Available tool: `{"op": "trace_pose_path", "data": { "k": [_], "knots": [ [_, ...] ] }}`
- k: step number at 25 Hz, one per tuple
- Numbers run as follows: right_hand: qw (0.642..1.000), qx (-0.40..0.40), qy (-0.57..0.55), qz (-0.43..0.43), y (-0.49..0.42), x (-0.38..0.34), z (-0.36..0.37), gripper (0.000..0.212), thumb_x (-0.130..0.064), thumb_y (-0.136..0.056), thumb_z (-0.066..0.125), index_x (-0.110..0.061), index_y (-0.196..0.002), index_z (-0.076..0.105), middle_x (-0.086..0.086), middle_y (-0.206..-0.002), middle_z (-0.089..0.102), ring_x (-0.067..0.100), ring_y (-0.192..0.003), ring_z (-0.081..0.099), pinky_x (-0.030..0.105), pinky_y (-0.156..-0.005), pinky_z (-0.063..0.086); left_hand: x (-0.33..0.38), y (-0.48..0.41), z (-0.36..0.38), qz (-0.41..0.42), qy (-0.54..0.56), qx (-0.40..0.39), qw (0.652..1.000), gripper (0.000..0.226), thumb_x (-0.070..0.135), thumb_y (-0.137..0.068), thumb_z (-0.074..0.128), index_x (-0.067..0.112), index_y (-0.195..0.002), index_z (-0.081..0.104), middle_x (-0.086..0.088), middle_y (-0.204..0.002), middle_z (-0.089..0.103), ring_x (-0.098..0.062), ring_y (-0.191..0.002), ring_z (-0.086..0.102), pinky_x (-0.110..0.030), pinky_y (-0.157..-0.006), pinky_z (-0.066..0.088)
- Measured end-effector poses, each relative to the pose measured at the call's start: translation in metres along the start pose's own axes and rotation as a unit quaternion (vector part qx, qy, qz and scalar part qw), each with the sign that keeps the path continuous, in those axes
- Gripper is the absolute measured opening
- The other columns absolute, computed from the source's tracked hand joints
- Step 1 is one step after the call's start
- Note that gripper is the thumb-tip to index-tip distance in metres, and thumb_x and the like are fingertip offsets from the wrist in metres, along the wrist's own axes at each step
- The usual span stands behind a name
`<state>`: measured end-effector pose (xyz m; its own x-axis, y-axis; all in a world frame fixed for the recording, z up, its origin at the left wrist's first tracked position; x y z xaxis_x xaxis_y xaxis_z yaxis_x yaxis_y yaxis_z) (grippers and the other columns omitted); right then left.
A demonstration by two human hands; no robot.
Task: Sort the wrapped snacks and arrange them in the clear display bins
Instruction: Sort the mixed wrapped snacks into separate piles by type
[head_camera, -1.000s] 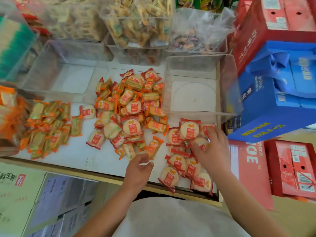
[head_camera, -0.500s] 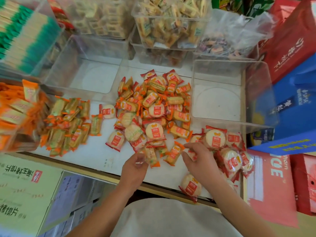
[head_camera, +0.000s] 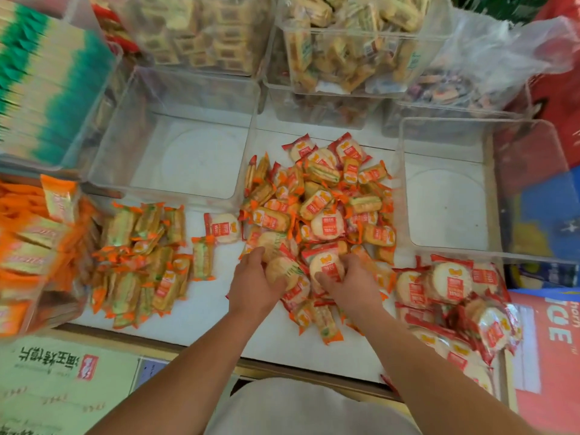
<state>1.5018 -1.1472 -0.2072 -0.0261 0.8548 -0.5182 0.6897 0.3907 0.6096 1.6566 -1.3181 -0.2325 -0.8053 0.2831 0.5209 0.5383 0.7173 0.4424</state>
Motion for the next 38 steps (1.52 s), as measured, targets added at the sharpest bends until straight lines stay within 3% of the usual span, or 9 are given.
{"op": "trace_pose_path", "data": {
  "k": [9, 13, 20, 23, 27, 30, 32, 35, 38],
  "knots": [
    [0.99, 0.033, -0.134, 0.024, 0.003, 0.008, -0.008, 0.056, -0.03, -0.086, 0.083, -0.024, -0.135, 0.057, -0.001, -0.126, 0.065, 0.017, -0.107, 0.066, 0.037, -0.088, 0.059, -0.01, -0.016, -0.016, 0.097, 0.073, 0.03, 0.992, 0.026, 0.033, -0.084, 0.081, 0.019, -0.102, 0.068, 0.006, -0.095, 0.054, -0.018, -0.087, 0.058, -0.035, -0.072, 0.053],
    [0.981, 0.054, -0.185, 0.003, 0.025, 0.007, -0.028, 0.041, -0.022, -0.091, 0.077, -0.033, -0.127, 0.06, -0.009, -0.115, 0.068, 0.006, -0.096, 0.068, 0.019, -0.071, 0.057, -0.014, -0.034, -0.017, 0.082, 0.152, 0.022, 0.985, 0.035, 0.028, -0.087, 0.081, 0.019, -0.119, 0.069, 0.004, -0.13, 0.059, -0.018, -0.122, 0.057, -0.036, -0.098, 0.052],
    [0.97, 0.083, -0.225, -0.032, 0.052, 0.018, -0.055, 0.043, -0.023, -0.089, 0.079, -0.033, -0.127, 0.063, -0.012, -0.113, 0.072, 0.006, -0.098, 0.071, 0.036, -0.082, 0.063, 0.007, -0.023, -0.018, -0.037, 0.271, 0.017, 0.962, 0.07, 0.024, -0.071, 0.094, 0.029, -0.124, 0.049, 0.0, -0.097, 0.064, -0.02, -0.09, 0.068, -0.046, -0.083, 0.06],
    [0.97, 0.083, -0.221, -0.061, 0.062, 0.022, -0.066, 0.041, -0.023, -0.09, 0.078, -0.036, -0.126, 0.063, -0.016, -0.111, 0.072, 0.002, -0.096, 0.07, 0.033, -0.081, 0.062, 0.02, 0.009, -0.031, -0.057, 0.279, 0.057, 0.957, 0.083, 0.025, -0.073, 0.093, 0.028, -0.142, 0.045, 0.001, -0.09, 0.062, -0.017, -0.084, 0.066, -0.035, -0.076, 0.058],
    [0.97, 0.084, -0.204, -0.104, 0.082, 0.034, -0.089, 0.042, -0.016, -0.091, 0.077, -0.042, -0.119, 0.061, -0.018, -0.107, 0.071, -0.003, -0.091, 0.069, 0.021, -0.074, 0.059, 0.051, 0.065, -0.028, -0.055, 0.337, 0.043, 0.939, 0.047, 0.024, -0.077, 0.09, 0.029, -0.117, 0.064, -0.004, -0.094, 0.067, -0.02, -0.087, 0.068, -0.046, -0.076, 0.063],
    [0.97, 0.079, -0.209, -0.099, 0.098, 0.066, -0.11, 0.043, -0.015, -0.092, 0.076, -0.036, -0.126, 0.06, -0.016, -0.111, 0.069, -0.003, -0.088, 0.07, 0.017, -0.065, 0.059, 0.081, 0.097, -0.006, -0.045, 0.345, 0.025, 0.937, 0.038, 0.023, -0.078, 0.089, 0.032, -0.103, 0.063, -0.004, -0.097, 0.066, -0.017, -0.085, 0.066, -0.035, -0.072, 0.06],
    [0.97, 0.082, -0.208, -0.092, 0.11, 0.095, -0.127, 0.046, -0.023, -0.091, 0.077, -0.044, -0.127, 0.057, -0.018, -0.111, 0.069, 0.002, -0.088, 0.073, 0.028, -0.069, 0.063, 0.101, 0.114, 0.017, -0.047, 0.346, 0.005, 0.937, 0.037, 0.02, -0.079, 0.088, 0.03, -0.101, 0.061, -0.002, -0.098, 0.067, -0.012, -0.084, 0.066, -0.025, -0.069, 0.056],
    [0.973, 0.114, -0.181, -0.087, 0.132, 0.137, -0.156, 0.045, -0.019, -0.089, 0.079, -0.042, -0.121, 0.059, -0.024, -0.107, 0.067, -0.016, -0.093, 0.062, 0.005, -0.074, 0.05, 0.122, 0.136, 0.063, -0.059, 0.356, -0.038, 0.932, 0.041, 0.018, -0.078, 0.089, 0.029, -0.109, 0.064, -0.001, -0.1, 0.069, -0.015, -0.091, 0.068, -0.028, -0.074, 0.056],
    [0.971, 0.136, -0.186, -0.06, 0.146, 0.177, -0.176, 0.043, -0.019, -0.088, 0.08, -0.035, -0.124, 0.062, -0.02, -0.109, 0.069, -0.012, -0.097, 0.063, 0.009, -0.078, 0.05, 0.145, 0.146, 0.1, -0.067, 0.354, -0.068, 0.93, 0.043, 0.021, -0.079, 0.088, 0.027, -0.114, 0.064, -0.002, -0.103, 0.069, -0.018, -0.095, 0.069, -0.037, -0.079, 0.061]
  ]
}}
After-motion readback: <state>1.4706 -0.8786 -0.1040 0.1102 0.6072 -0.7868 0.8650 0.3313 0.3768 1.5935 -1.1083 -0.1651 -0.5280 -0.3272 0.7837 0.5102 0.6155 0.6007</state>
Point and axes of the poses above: each hand's wrist, its own y-axis away from the middle knuckle, its own z-axis out of the palm, x = y × z, the point moved 6 cm from there along -y, towards the middle knuckle
